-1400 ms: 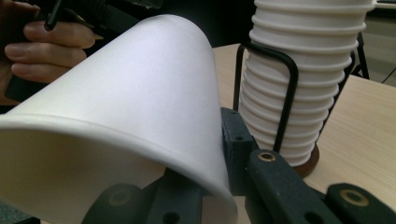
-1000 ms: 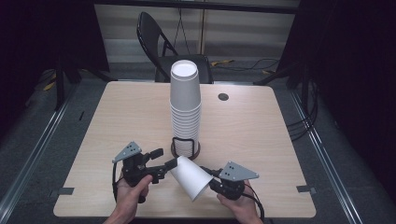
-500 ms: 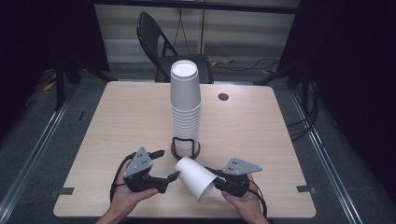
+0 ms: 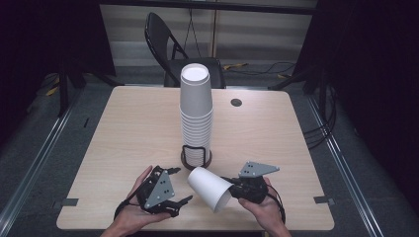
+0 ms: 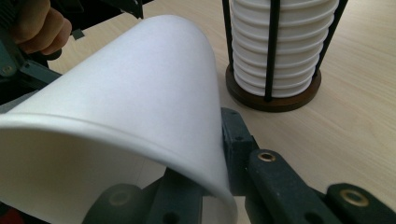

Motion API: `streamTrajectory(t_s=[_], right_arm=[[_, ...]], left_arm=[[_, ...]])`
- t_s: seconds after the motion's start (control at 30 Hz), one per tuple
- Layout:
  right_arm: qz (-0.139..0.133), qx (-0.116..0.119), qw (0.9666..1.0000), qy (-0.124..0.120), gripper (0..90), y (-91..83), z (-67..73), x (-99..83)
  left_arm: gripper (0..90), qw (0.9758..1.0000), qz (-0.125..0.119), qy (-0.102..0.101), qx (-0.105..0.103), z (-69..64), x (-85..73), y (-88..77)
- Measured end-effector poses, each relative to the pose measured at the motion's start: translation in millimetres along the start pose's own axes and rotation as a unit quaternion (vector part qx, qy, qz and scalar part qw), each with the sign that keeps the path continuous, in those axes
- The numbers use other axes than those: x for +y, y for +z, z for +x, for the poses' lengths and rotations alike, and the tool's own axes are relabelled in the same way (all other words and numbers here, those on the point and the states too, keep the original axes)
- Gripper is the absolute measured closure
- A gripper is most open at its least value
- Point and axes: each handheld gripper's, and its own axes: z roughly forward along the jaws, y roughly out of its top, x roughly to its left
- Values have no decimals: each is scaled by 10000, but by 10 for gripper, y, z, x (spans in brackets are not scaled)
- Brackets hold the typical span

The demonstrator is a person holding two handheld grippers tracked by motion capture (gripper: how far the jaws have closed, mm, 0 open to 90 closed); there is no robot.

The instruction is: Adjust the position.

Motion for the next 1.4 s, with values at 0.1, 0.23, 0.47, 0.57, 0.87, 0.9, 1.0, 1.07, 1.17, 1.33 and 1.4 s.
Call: streamTrajectory(t_s=[0.1,0.23,0.47,0.57,0.87,0.9,1.0,1.07,1.17,1.33,1.4], right_arm=[[133,90,9999,45,869,2,-6,22],[297,161,9993,128,869,21,-12,32],[470,285,9983,206,869,48,-14,88],[578,356,9975,202,869,83,5,138],[851,453,9951,231,869,177,34,181],[870,463,9949,232,870,185,35,185],[924,490,9943,206,870,207,41,198],[942,512,9940,200,870,218,51,211],[965,550,9936,200,870,234,58,224],[996,629,9928,224,870,279,76,238],[996,648,9927,227,871,304,85,253]], left_arm=[[156,9997,37,221,33,-30,5,35],[161,9990,100,432,1,-71,12,57],[158,9961,169,866,39,-140,29,91],[158,9950,204,975,-17,-162,29,103],[138,9891,352,1428,-11,-215,58,134],[129,9889,353,1442,-10,-223,59,143],[120,9866,380,1584,-2,-243,65,160],[110,9858,410,1628,1,-254,74,172],[90,9853,399,1662,-12,-275,86,194],[78,9820,441,1834,-41,-323,131,224],[67,9822,464,1822,-39,-325,153,241]])
